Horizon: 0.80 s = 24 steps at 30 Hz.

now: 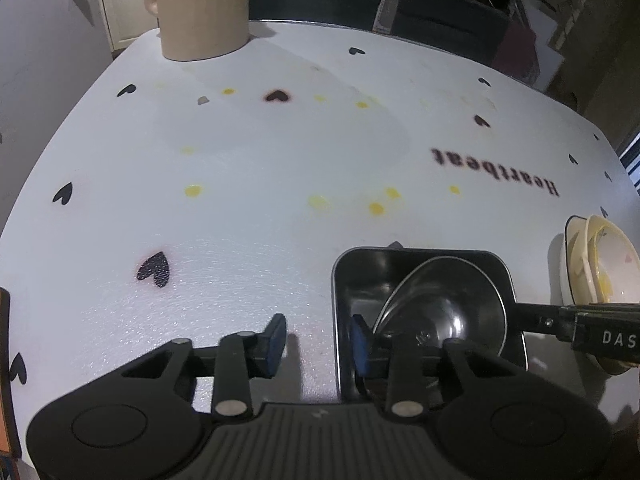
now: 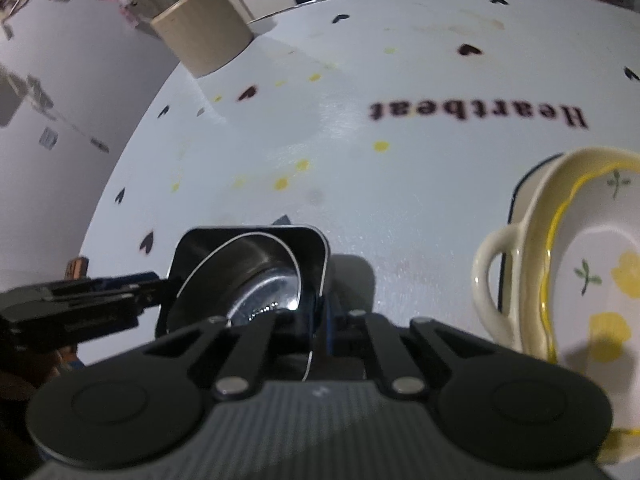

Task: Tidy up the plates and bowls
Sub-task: 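Lower the steel oval bowl into the steel tray with both grippers, then close both grippers on the rim of the steel tray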

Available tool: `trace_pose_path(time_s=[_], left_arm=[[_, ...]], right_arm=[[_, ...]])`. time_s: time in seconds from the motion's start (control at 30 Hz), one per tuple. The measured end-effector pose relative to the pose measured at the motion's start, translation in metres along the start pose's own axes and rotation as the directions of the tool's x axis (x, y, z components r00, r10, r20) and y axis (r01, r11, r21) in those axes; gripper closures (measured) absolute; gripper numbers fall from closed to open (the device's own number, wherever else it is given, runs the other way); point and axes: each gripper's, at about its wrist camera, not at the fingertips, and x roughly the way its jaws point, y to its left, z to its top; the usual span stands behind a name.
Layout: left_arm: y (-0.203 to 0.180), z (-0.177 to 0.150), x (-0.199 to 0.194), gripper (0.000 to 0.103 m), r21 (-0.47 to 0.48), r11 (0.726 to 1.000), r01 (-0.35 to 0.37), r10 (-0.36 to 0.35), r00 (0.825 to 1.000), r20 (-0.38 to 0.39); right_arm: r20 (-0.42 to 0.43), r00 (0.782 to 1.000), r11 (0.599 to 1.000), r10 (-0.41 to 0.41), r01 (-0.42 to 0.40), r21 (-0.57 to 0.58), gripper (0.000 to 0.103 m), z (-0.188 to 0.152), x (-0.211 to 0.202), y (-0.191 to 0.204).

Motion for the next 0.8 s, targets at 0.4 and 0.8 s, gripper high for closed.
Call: trace_pose_path(time_s=[0.4, 0.8], left_arm=[[-0.001, 0.002, 0.011, 0.093, -0.023, 0.997, 0.072, -0.072, 0.997, -0.033], [0.008, 0.001, 0.008, 0.093, -0.083, 0.990, 0.116, -0.118, 0.993, -0.019]], right_arm=[[0.027, 0.999, 0.989, 0.044, -0.048, 0.141, 0.096, -0.012, -0.002, -0.017], [0.037, 0.999, 0.988, 0.026, -0.031, 0.153, 0.096, -0.013, 0.004, -0.010]])
